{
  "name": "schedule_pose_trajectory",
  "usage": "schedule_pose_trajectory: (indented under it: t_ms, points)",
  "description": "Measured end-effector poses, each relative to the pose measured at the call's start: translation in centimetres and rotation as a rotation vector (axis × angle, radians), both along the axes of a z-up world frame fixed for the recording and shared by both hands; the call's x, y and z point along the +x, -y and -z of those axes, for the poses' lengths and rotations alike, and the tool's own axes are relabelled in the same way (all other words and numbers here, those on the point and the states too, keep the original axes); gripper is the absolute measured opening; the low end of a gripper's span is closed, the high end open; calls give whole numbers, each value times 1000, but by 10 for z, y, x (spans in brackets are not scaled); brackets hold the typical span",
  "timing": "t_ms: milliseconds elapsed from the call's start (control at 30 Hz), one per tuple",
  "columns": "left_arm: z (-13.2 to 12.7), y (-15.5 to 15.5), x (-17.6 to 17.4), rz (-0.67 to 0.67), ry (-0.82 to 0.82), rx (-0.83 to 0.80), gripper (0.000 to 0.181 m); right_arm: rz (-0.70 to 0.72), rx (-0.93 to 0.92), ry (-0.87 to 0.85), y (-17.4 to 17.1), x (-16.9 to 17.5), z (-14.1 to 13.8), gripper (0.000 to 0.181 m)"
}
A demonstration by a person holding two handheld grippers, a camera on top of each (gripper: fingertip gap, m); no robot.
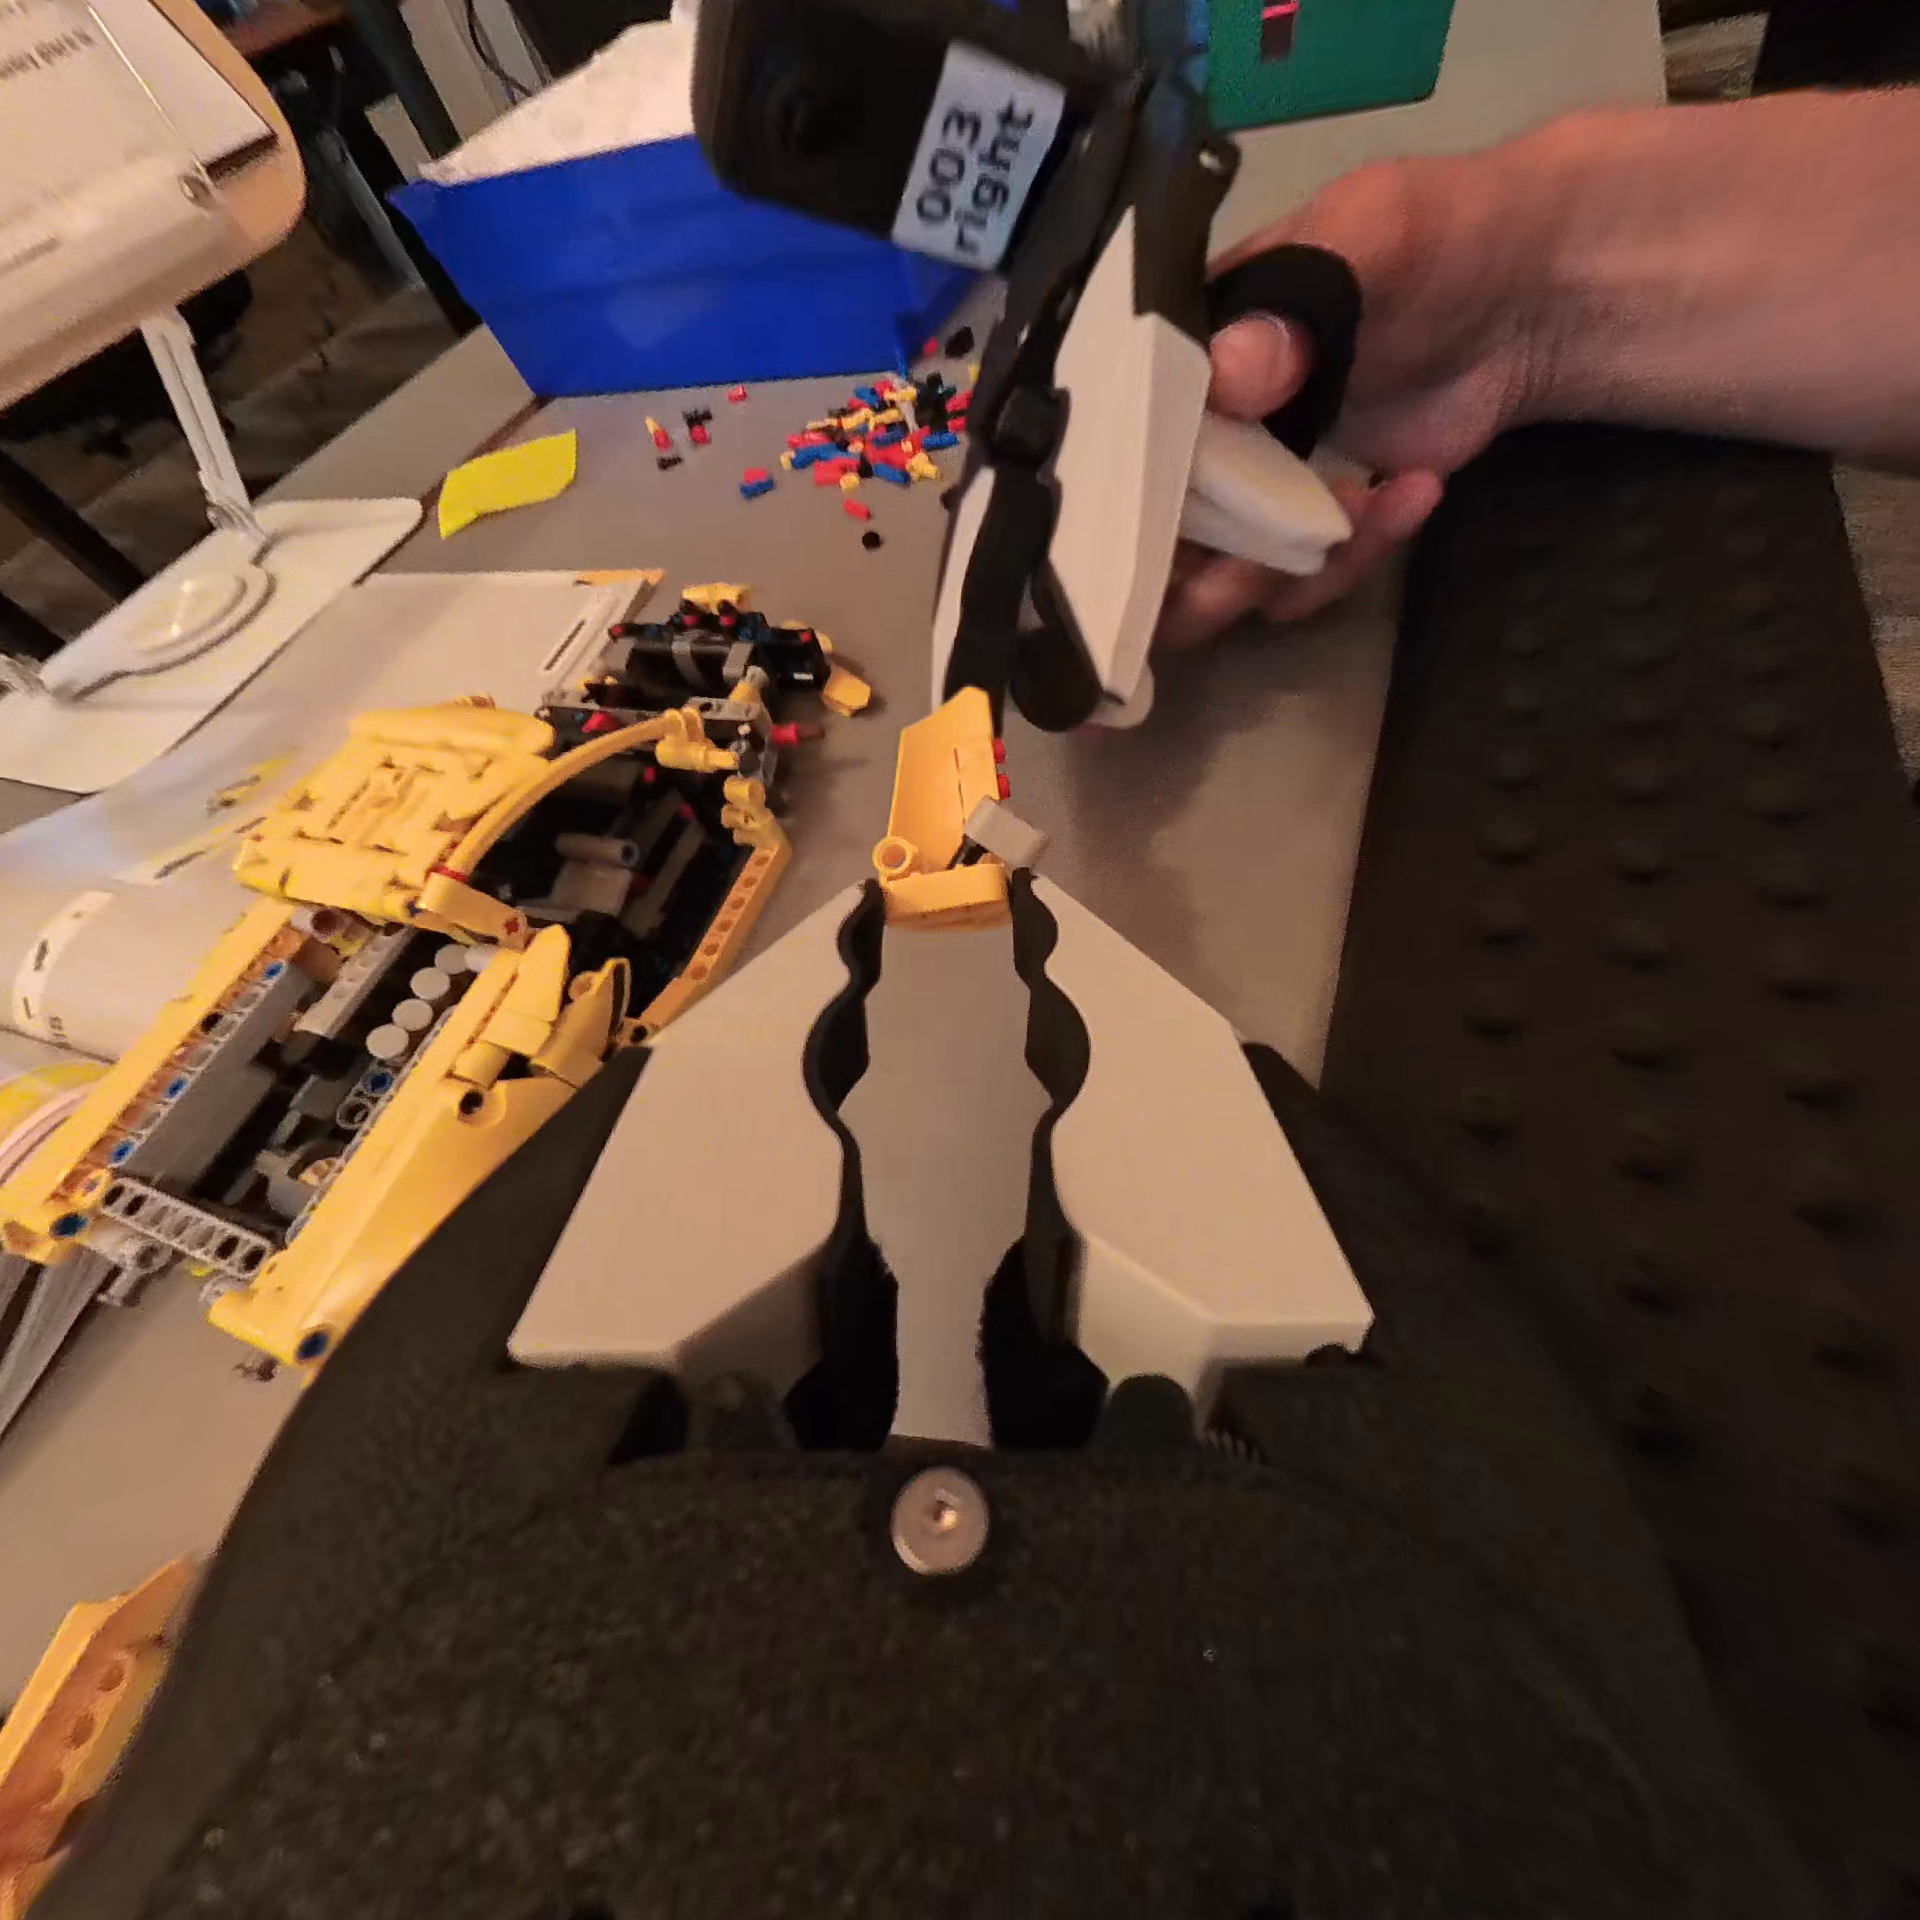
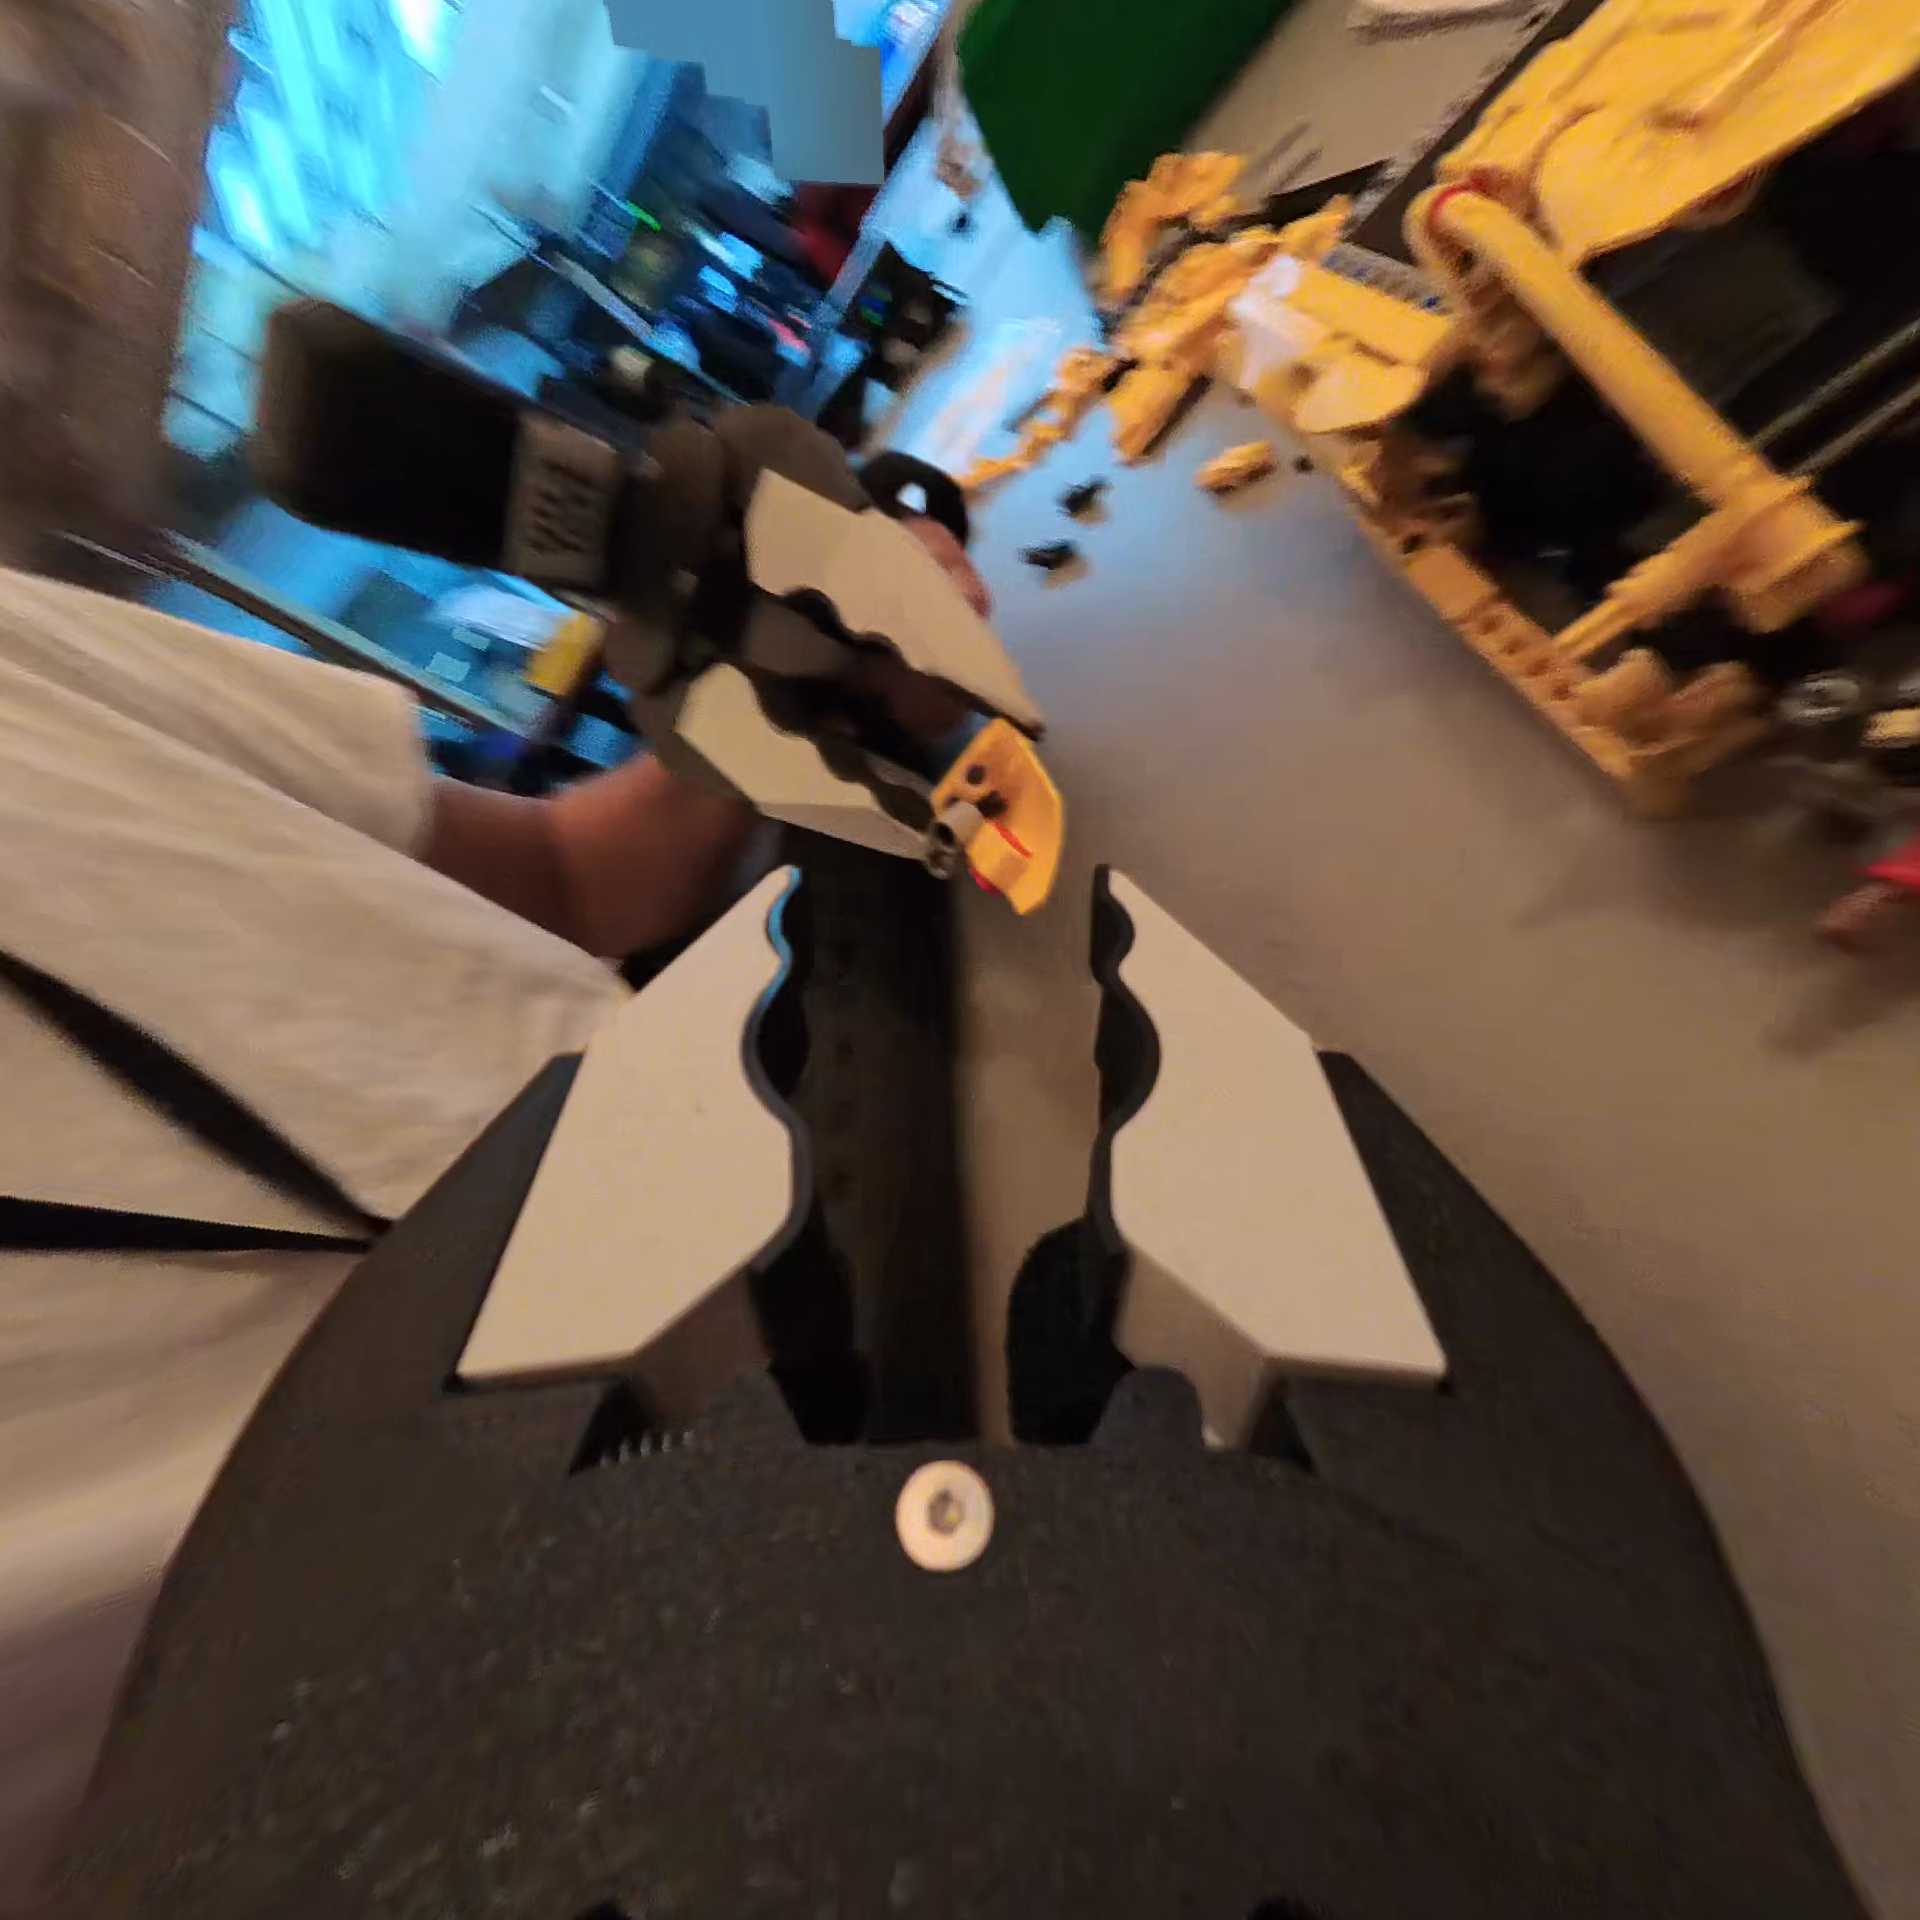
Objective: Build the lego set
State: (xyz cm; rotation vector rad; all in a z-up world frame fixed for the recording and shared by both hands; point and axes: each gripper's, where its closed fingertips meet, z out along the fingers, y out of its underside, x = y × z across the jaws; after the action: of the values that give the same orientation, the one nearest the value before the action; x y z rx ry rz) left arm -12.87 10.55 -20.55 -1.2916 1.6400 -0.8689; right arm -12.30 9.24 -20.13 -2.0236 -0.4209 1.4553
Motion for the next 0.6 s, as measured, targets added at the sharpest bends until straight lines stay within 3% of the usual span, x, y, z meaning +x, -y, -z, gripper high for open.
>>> schedule_pose_trajectory:
  t_ms: [167, 267, 467, 600]
  points:
    - [-6, 7, 1, 22, 24, 35, 25, 68, -158, -216, -12, -3, -12, 38]
    - [-9, 11, 3, 32, 40, 56, 24, 94, -159, -190, -13, -3, -7, 2]
    - [-1, 9, 4, 6, 5, -38, 25, 132, -247, -193, -15, 0, 4, 0]
    - [1, -4, 2, -51, 0, -119, 26, 205, -204, -205, -26, 11, -1, 0]
